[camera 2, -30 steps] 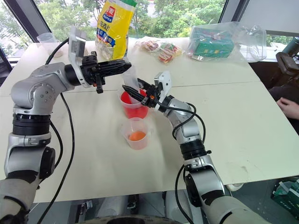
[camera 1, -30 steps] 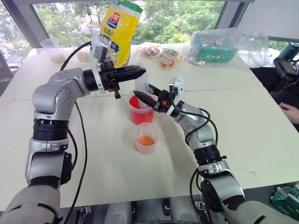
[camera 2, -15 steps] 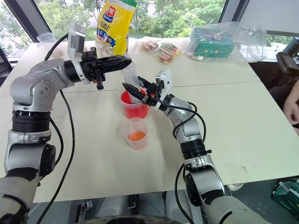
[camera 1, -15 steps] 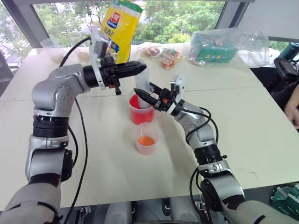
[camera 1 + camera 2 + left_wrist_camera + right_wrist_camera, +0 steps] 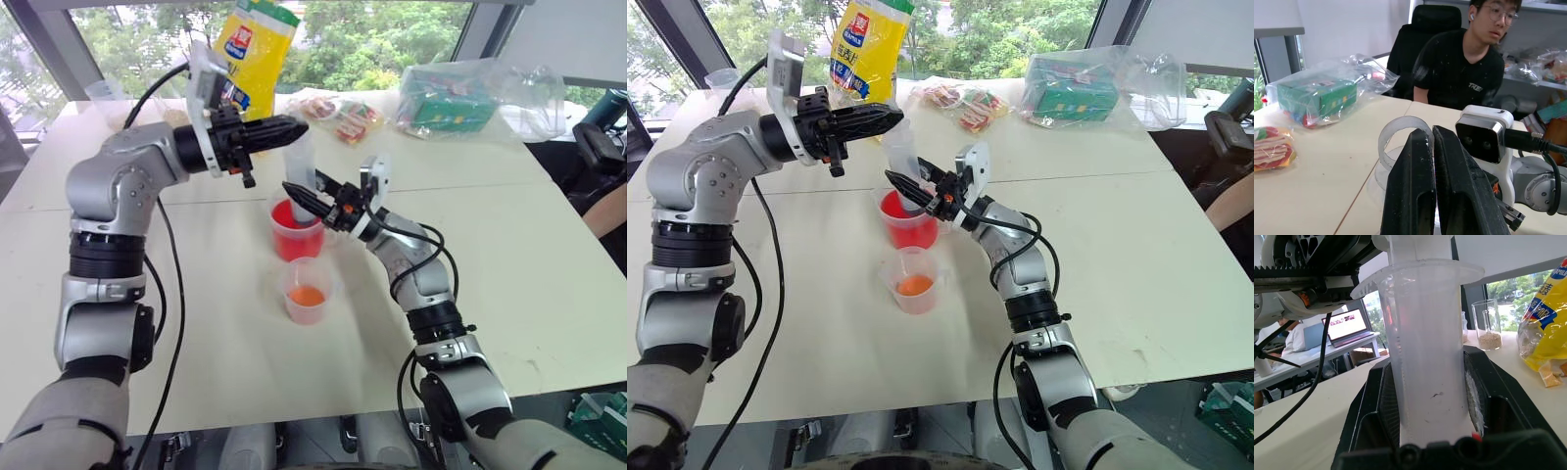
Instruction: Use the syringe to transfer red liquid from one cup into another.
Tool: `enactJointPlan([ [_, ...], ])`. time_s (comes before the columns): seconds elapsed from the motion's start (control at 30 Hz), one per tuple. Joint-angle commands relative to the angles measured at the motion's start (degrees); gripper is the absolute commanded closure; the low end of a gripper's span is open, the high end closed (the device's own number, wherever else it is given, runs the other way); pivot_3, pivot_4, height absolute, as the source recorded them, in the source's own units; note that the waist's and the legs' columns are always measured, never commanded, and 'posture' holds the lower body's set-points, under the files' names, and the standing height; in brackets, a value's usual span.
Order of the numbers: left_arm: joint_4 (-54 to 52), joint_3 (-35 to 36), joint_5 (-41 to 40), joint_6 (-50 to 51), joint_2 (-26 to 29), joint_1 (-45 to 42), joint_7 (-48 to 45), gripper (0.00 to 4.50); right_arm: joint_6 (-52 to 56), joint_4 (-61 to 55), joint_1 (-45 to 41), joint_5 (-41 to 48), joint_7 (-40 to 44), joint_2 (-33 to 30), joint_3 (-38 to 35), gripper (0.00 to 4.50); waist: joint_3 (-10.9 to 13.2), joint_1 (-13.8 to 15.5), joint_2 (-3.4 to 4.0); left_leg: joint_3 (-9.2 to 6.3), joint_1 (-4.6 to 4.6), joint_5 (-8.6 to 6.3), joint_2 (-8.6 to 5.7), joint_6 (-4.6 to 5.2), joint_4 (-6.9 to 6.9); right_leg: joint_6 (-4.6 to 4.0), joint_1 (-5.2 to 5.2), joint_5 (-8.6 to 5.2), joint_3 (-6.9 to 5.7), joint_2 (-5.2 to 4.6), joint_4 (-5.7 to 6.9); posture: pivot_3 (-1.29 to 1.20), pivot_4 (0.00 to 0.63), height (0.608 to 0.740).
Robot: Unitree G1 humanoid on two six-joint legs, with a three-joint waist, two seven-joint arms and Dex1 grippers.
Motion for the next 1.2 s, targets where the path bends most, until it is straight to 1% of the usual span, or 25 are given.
enactJointPlan([
  [0.03,-0.38,4.34,-0.14,-4.49,0.25,-5.73,1.9,4.48,0.57,-0.73,0.65,-0.72,2.62,1.26,3.9,3.06,0.0,0.01,0.0,0.0,0.0,0.0,0.0,0.0,0.0,0.0,0.0,0.0,0.0,0.0,0.0,0.0,0.15,0.74],
  [0.27,-0.72,4.02,-0.37,-4.07,0.29,-4.87,1.59,4.48,0.99,-2.31,-0.64,0.13,1.9,1.42,3.15,3.06,0.0,0.0,0.0,0.0,0.0,0.0,0.0,0.0,0.0,0.0,0.0,0.0,0.0,0.0,0.0,0.0,0.15,0.74],
  [0.4,-2.43,2.73,-0.6,-2.02,1.16,-2.54,0.51,4.48,1.4,-3.37,-1.79,0.83,1.26,1.16,2.23,3.06,0.0,-0.02,0.0,0.0,0.0,0.0,0.0,0.0,0.0,0.0,-0.01,0.0,0.0,0.0,0.0,0.0,0.15,0.74],
  [0.5,-3.67,2.16,-0.92,-0.34,1.96,-0.36,0.07,3.54,2.2,-4.58,-2.56,1.6,0.79,0.93,1.5,3.06,0.0,-0.1,0.0,0.0,0.0,0.0,0.0,0.0,0.0,0.0,-0.01,0.0,0.0,0.0,0.0,0.0,0.15,0.74],
  [0.63,-6.77,1.81,-1.14,1.11,4.01,3.49,-0.7,1.64,3.79,-6.37,-3.91,2.88,0.1,0.29,0.22,3.06,0.0,-0.07,0.0,0.0,0.0,0.0,0.01,0.0,0.0,0.0,-0.02,0.0,0.01,0.0,0.01,0.0,0.15,0.74],
  [0.67,-7.3,1.95,-1.21,1.27,4.45,4.17,-0.62,1.06,4.17,-6.67,-4.19,3.12,-0.01,0.15,-0.07,3.06,0.0,-0.06,0.01,-0.01,-0.01,0.0,0.01,0.0,0.0,0.0,-0.02,0.0,0.01,0.0,0.01,0.0,0.15,0.74],
  [0.73,-8.09,2.39,-1.59,1.76,5.35,5.3,-0.6,0.07,4.86,-7.06,-4.69,3.53,-0.18,-0.11,-0.62,3.06,0.01,-0.05,0.01,-0.01,-0.01,0.0,0.01,0.0,0.0,0.0,-0.02,0.0,0.0,0.0,0.01,0.0,0.15,0.74],
  [0.83,-10.06,3.72,-2.65,2.83,8.03,7.69,-1.32,0.03,5.49,-7.21,-5.55,4.0,-0.21,-0.81,-1.55,3.06,0.01,-0.14,0.02,-0.01,-0.01,0.0,0.01,0.0,0.0,-0.01,-0.02,0.0,0.0,-0.01,0.01,0.0,0.15,0.74],
  [1.0,-11.84,5.98,-4.06,4.47,10.61,9.68,-0.65,0.03,6.15,-7.66,-6.36,4.79,-0.33,-1.56,-2.54,3.06,0.02,-0.02,0.03,-0.02,-0.02,0.0,0.02,0.0,-0.01,-0.01,-0.04,0.0,0.0,0.0,0.01,0.0,0.15,0.74],
  [1.2,-10.57,7.99,-4.19,4.01,10.84,9.33,1.44,0.03,8.32,-10.22,-5.91,6.51,0.15,-2.15,-2.35,3.06,0.03,0.11,0.03,-0.02,-0.03,0.0,0.01,0.0,-0.01,-0.01,-0.04,0.0,0.0,-0.02,-0.01,0.0,0.15,0.74],
])
